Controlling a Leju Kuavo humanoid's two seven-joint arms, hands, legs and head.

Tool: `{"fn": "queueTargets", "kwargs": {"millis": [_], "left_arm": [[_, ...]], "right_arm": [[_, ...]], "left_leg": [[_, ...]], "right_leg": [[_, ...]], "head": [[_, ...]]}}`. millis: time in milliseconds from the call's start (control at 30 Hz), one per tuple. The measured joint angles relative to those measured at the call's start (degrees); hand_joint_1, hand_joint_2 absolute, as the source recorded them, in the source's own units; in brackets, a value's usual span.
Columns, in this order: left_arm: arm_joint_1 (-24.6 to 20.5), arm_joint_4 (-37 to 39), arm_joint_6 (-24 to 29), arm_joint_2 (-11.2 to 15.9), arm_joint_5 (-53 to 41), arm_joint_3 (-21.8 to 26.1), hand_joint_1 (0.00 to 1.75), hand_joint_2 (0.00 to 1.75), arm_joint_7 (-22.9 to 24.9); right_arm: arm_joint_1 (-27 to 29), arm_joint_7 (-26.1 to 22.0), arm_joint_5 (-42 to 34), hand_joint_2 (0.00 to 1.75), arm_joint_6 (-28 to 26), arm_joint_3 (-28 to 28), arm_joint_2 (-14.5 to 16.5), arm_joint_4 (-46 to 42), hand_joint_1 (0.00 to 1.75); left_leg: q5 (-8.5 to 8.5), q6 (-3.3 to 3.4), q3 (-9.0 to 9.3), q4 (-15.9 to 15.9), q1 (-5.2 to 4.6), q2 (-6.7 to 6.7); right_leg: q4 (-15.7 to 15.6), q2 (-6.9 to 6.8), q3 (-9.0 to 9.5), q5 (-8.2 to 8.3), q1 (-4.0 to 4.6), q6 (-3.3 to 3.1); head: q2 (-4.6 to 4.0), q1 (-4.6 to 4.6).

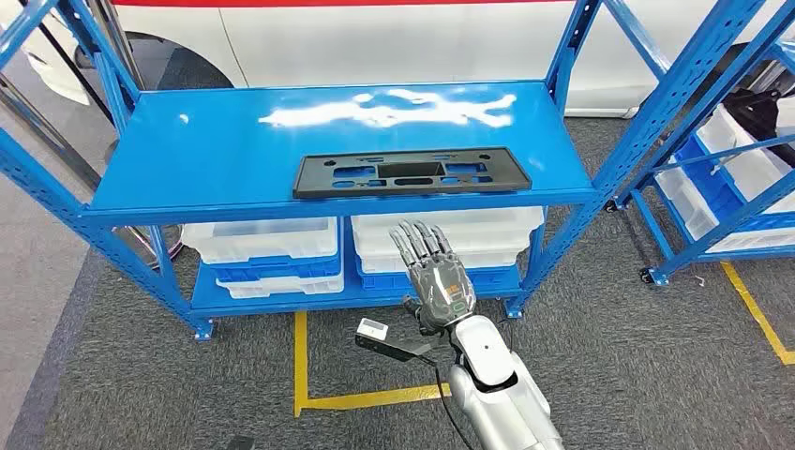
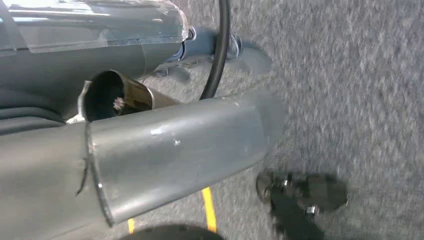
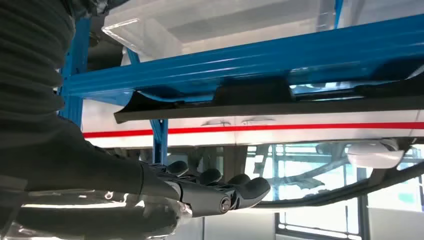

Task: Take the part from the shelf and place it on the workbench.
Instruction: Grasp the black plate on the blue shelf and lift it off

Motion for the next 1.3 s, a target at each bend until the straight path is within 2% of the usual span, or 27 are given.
{"fn": "queueTargets", "kwargs": {"millis": [67,100,167,200,233,267,300,333,367,400,500,567,600,667,700,733,767,833,867,900,967,1067,1133,1200,1233,1267,1300], "left_arm": [[-0.10,0.00,0.03,-0.02,-0.16,0.28,0.00,0.00,-0.02],[-0.17,0.00,0.04,-0.03,-0.31,0.51,0.00,0.00,-0.03],[-0.26,0.00,0.04,-0.02,-0.44,0.87,0.00,0.00,-0.04],[-0.18,0.00,0.05,0.01,-0.54,1.07,0.00,0.00,-0.04],[-0.08,0.00,0.05,0.04,-0.68,1.29,0.00,0.00,-0.04],[0.02,0.00,0.05,0.08,-0.80,1.50,0.00,0.00,-0.04],[0.08,0.00,0.05,0.12,-0.94,1.69,0.00,0.00,-0.05],[0.13,0.01,0.04,0.15,-1.03,1.84,0.00,0.00,-0.05],[0.07,0.02,0.02,0.16,-1.09,1.95,0.00,0.00,-0.06],[0.00,0.02,-0.01,0.16,-1.13,2.02,0.00,0.00,-0.08],[-0.02,0.00,-0.03,0.17,-1.13,2.09,0.00,0.00,-0.10],[0.03,0.00,-0.02,0.17,-1.15,2.15,0.00,0.00,-0.10],[-0.04,0.00,-0.02,0.17,-1.19,2.18,0.00,0.00,-0.10],[-0.16,0.00,-0.04,0.16,-1.28,2.35,0.00,0.00,-0.11],[-0.16,0.00,-0.05,0.16,-1.31,2.45,0.00,0.00,-0.10],[-0.11,0.00,-0.05,0.16,-1.31,2.54,0.00,0.00,-0.09],[-0.07,0.00,-0.05,0.16,-1.31,2.63,0.00,0.00,-0.08],[-0.03,0.01,-0.06,0.08,-1.30,2.79,0.00,0.00,-0.08],[-0.08,0.01,-0.09,-0.01,-1.31,2.87,0.00,0.00,-0.08],[-0.13,0.01,-0.12,-0.09,-1.32,2.95,0.00,0.00,-0.09],[-0.23,0.00,-0.21,-0.20,-1.32,3.12,0.00,0.00,-0.09],[-0.24,-0.02,-0.23,-0.24,-1.40,3.39,0.00,0.00,-0.03],[-0.28,-0.02,-0.21,-0.23,-1.47,3.47,0.00,0.00,0.02],[-0.20,-0.02,-0.21,-0.24,-1.50,3.50,0.00,0.00,0.05],[-0.12,-0.02,-0.21,-0.24,-1.51,3.51,0.00,0.00,0.07],[-0.05,-0.02,-0.21,-0.22,-1.52,3.52,0.00,0.00,0.08],[-0.01,-0.02,-0.21,-0.20,-1.53,3.53,0.00,0.00,0.08]], "right_arm": [[-0.16,0.06,0.09,1.75,0.01,0.01,0.01,0.03,0.00],[-0.24,0.10,0.19,1.75,0.02,0.01,0.01,0.05,0.00],[-0.26,0.12,0.32,1.75,0.03,0.02,0.02,0.18,0.00],[-0.19,0.12,0.38,1.75,0.04,0.02,0.02,0.24,0.00],[-0.13,0.13,0.42,1.75,0.04,0.02,0.02,0.29,0.00],[-0.10,0.13,0.45,1.75,0.04,0.02,0.02,0.31,0.00],[-0.10,0.13,0.46,1.75,0.04,0.02,0.03,0.31,0.00],[-0.11,0.14,0.47,1.75,0.05,0.02,0.02,0.32,0.00],[-0.13,0.14,0.47,1.75,0.05,0.02,0.02,0.34,0.00],[-0.13,0.15,0.50,1.75,0.05,0.02,0.01,0.34,0.00],[-0.14,0.15,0.60,1.75,0.03,0.02,0.03,0.28,0.00],[-0.28,0.15,0.60,1.75,0.02,0.02,0.03,0.24,0.00],[-0.34,0.15,0.59,1.75,0.02,0.02,0.03,0.22,0.00],[-0.27,0.17,0.55,1.75,0.05,0.02,-0.01,0.25,0.00],[-0.13,0.19,0.52,1.75,0.06,0.02,-0.04,0.27,0.00],[-0.01,0.20,0.49,1.75,0.07,0.02,-0.08,0.30,0.00],[0.05,0.21,0.46,1.75,0.07,0.02,-0.11,0.31,0.00],[0.01,0.22,0.43,1.75,0.07,0.02,-0.14,0.30,0.00],[-0.02,0.22,0.41,1.75,0.08,0.02,-0.16,0.30,0.00],[-0.05,0.23,0.39,1.75,0.09,0.02,-0.17,0.30,0.00],[-0.05,0.24,0.31,1.75,0.14,0.02,-0.20,0.30,0.00],[-0.03,0.27,0.15,1.75,0.21,0.02,-0.17,0.16,0.00],[-0.05,0.27,0.07,1.75,0.34,0.02,-0.16,0.14,0.00],[0.08,0.27,-0.01,1.75,0.55,0.02,-0.15,0.20,0.00],[0.18,0.27,-0.04,1.75,0.66,0.02,-0.15,0.24,0.00],[0.25,0.27,-0.08,1.75,0.72,0.02,-0.15,0.26,0.00],[0.29,0.27,-0.11,1.75,0.79,0.02,-0.15,0.27,0.00]], "left_leg": [[-0.93,0.00,-1.19,2.46,0.06,-0.01],[-2.06,-0.11,-2.79,5.34,0.17,-0.01],[-4.47,-0.66,-7.25,11.85,0.32,-0.01],[-4.91,-0.99,-9.04,13.72,0.42,0.00],[-4.23,-1.27,-9.99,13.76,0.50,0.01],[-2.14,-1.51,-9.93,11.69,0.60,0.02],[0.84,-1.83,-9.19,8.15,0.74,0.05],[3.06,-2.04,-8.47,4.98,0.75,0.08],[4.27,-1.95,-7.85,2.25,0.67,0.12],[4.75,-1.51,-7.68,0.97,0.56,0.10],[4.47,0.32,-7.66,0.99,0.39,0.01],[4.17,1.06,-7.05,0.79,0.51,0.03],[3.98,1.36,-6.70,0.66,0.56,0.03],[3.44,1.73,-6.19,0.63,0.46,0.02],[3.15,1.78,-5.90,0.63,0.39,0.00],[2.84,1.79,-5.54,0.63,0.34,-0.03],[2.51,1.76,-5.08,0.63,0.28,-0.08],[1.82,1.63,-4.06,0.56,0.21,-0.17],[1.53,1.48,-3.69,0.51,0.14,-0.23],[1.32,1.25,-3.51,0.45,0.14,-0.26],[1.15,0.58,-3.37,0.15,0.16,-0.24],[0.15,-0.40,-3.47,1.06,0.10,0.04],[-2.24,-0.73,-6.04,6.39,0.11,0.09],[-4.42,-1.04,-10.23,13.37,0.16,0.09],[-4.26,-1.17,-11.68,15.18,0.18,0.09],[-2.89,-1.26,-12.04,14.74,0.21,0.10],[-0.61,-1.29,-11.36,12.26,0.24,0.12]], "right_leg": [[-0.33,-0.05,0.73,-0.14,-0.19,-0.09],[-0.62,-0.09,1.39,-0.34,-0.33,-0.10],[-0.62,-0.12,2.13,-1.03,-0.47,-0.09],[-0.53,-0.06,2.48,-1.46,-0.54,0.05],[-0.35,0.04,2.86,-1.93,-0.66,0.25],[-0.07,0.15,3.29,-2.49,-0.84,0.54],[0.34,0.22,3.72,-3.15,-1.03,0.90],[0.80,0.24,4.06,-3.83,-1.14,1.33],[1.28,0.23,4.09,-4.41,-1.16,1.76],[1.65,0.19,3.97,-4.89,-1.10,2.16],[2.02,0.07,3.75,-5.79,-0.95,3.02],[4.18,0.02,2.97,-7.13,-1.10,3.56],[6.97,0.00,1.54,-8.39,-1.20,3.84],[14.79,0.00,-3.14,-10.97,-1.32,4.21],[17.75,-0.01,-5.31,-11.34,-1.36,4.26],[18.75,0.00,-6.58,-10.55,-1.37,4.20],[17.34,0.00,-6.64,-8.53,-1.36,3.99],[9.89,0.02,-4.16,-3.21,-1.07,3.17],[6.43,0.00,-2.81,-1.50,-0.80,2.70],[4.12,-0.03,-1.84,-0.79,-0.52,2.30],[2.85,-0.04,-1.32,-1.14,-0.16,1.84],[1.02,0.01,0.16,-1.05,-0.74,1.30],[0.26,-0.18,1.23,-1.20,-0.83,0.94],[0.38,-0.28,1.69,-1.71,-0.74,0.64],[0.53,-0.24,1.89,-2.03,-0.71,0.62],[0.73,-0.15,2.12,-2.38,-0.73,0.66],[1.02,-0.05,2.39,-2.81,-0.77,0.78]], "head": [[0.00,-0.04],[0.00,-0.06],[0.00,-0.11],[0.00,-0.11],[0.00,-0.11],[0.00,-0.12],[0.00,-0.12],[0.00,-0.14],[0.00,-0.24],[0.00,-0.28],[0.00,-0.31],[0.00,-0.24],[0.00,-0.20],[0.00,-0.16],[0.00,-0.17],[0.00,-0.17],[0.00,-0.17],[0.00,-0.17],[0.00,-0.18],[0.00,-0.17],[0.00,-0.15],[0.00,-0.18],[0.00,-0.20],[0.00,-0.20],[0.00,-0.21],[0.00,-0.21],[0.00,-0.21]]}}
